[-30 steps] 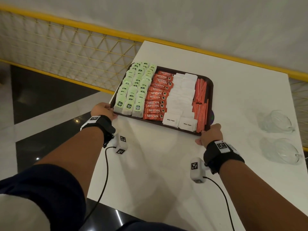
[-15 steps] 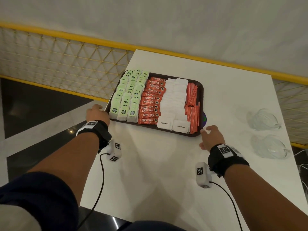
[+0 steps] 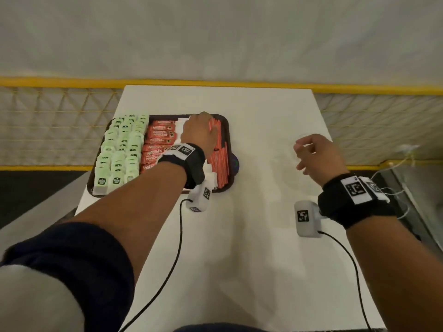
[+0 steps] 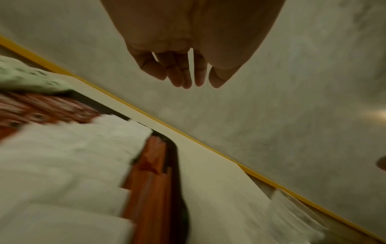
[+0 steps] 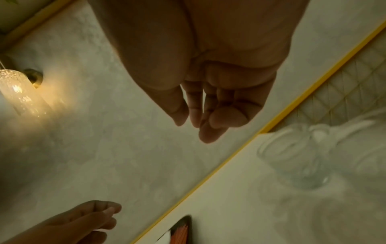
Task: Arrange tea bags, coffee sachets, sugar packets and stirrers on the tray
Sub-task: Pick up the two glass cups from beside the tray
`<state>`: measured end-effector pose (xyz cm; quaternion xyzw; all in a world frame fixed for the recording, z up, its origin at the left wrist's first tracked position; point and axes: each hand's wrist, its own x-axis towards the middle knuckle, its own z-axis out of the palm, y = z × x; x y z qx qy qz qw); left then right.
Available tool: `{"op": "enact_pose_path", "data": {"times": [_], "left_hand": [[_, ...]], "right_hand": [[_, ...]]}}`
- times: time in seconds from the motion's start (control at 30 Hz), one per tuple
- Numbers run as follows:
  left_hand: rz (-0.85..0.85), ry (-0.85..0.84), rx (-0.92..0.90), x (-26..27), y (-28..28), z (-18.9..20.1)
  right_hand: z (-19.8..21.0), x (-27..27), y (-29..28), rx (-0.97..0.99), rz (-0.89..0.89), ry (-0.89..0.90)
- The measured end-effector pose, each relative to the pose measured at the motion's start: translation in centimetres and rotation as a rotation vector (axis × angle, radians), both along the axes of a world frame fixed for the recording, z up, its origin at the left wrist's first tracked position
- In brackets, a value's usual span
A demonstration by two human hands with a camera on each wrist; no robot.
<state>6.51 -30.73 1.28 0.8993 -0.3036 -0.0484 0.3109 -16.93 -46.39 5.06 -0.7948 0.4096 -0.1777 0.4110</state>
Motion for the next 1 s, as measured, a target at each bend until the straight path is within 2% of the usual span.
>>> {"op": "enact_pose_path", "data": {"times": [0.13, 0.2, 0.27, 0.37, 0.63, 0.83, 1.0], "left_hand": [[-0.241, 0.058, -0.002, -4.4, -6.3, -0.3], [-0.332, 0.122, 0.038, -6.5, -8.8, -0.7], [-0.408, 0.191, 0.122, -8.5, -11.0, -1.1], [-0.515, 0.233, 0.265, -11.1, -13.7, -2.0], [-0.485, 0.263, 0.285, -12.8, -20.0, -3.3], [-0.488, 0.282, 0.303, -13.3, -22.7, -4.5], [-0.409, 0.343, 0.195, -13.9, -23.1, -5.3]], "right_hand": [[0.5, -5.2, -4.9, -0.076, -0.115, 0.045], [0.0, -7.8, -7.1, -0.150, -0.155, 0.165], [-1.0, -10.0, -8.8, -0.199, -0.155, 0.303], [-3.4, -12.2, -10.3, -0.140, -0.060, 0.409], [-7.6, -12.8, -10.5, -0.034, 0.174, 0.509], [-8.9, -12.3, -11.7, -0.055, 0.158, 0.481], [-9.0, -13.1, -12.1, -0.059, 0.194, 0.487]]}}
